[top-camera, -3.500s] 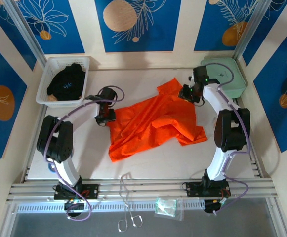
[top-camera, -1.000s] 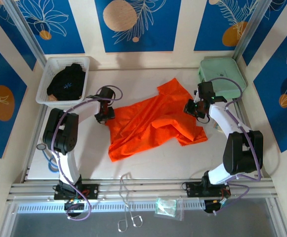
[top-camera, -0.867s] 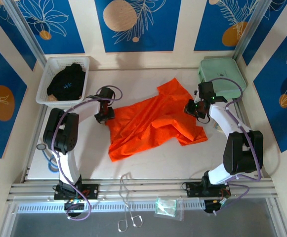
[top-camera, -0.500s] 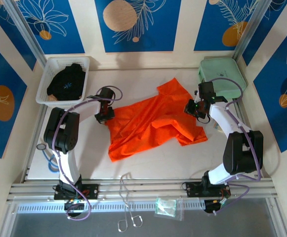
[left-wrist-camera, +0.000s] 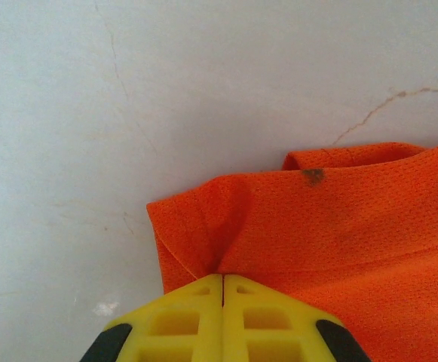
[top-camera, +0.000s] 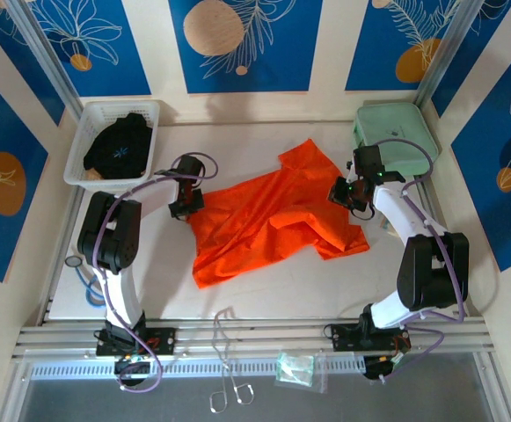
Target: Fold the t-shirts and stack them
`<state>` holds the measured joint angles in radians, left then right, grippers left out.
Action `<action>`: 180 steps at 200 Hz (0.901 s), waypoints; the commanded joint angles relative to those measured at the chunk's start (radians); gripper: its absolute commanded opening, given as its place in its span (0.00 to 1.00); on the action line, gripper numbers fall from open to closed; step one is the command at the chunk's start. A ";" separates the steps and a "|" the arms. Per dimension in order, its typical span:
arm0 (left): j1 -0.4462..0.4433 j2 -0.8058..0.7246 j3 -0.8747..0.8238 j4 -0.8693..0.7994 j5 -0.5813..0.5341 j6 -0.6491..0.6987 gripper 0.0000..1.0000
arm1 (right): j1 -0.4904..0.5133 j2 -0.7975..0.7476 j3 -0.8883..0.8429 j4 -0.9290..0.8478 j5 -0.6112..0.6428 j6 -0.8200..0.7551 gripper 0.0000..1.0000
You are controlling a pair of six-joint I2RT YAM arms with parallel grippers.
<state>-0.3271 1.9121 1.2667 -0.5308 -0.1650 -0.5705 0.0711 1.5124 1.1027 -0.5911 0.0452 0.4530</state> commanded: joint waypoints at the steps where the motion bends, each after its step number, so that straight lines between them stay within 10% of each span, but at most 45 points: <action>1: 0.014 -0.038 0.028 -0.025 -0.001 0.013 0.00 | -0.004 -0.046 -0.007 -0.022 -0.029 0.001 0.21; 112: 0.013 -0.168 0.294 -0.198 -0.032 0.103 0.00 | 0.023 -0.139 -0.240 0.027 -0.077 0.098 0.47; 180: 0.044 0.027 0.516 -0.230 -0.091 0.133 0.00 | 0.115 -0.217 -0.314 -0.029 0.007 0.173 0.63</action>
<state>-0.3111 1.8442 1.6852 -0.7246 -0.2138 -0.4660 0.1581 1.3418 0.7994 -0.5835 0.0166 0.5911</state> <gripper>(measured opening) 0.056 0.613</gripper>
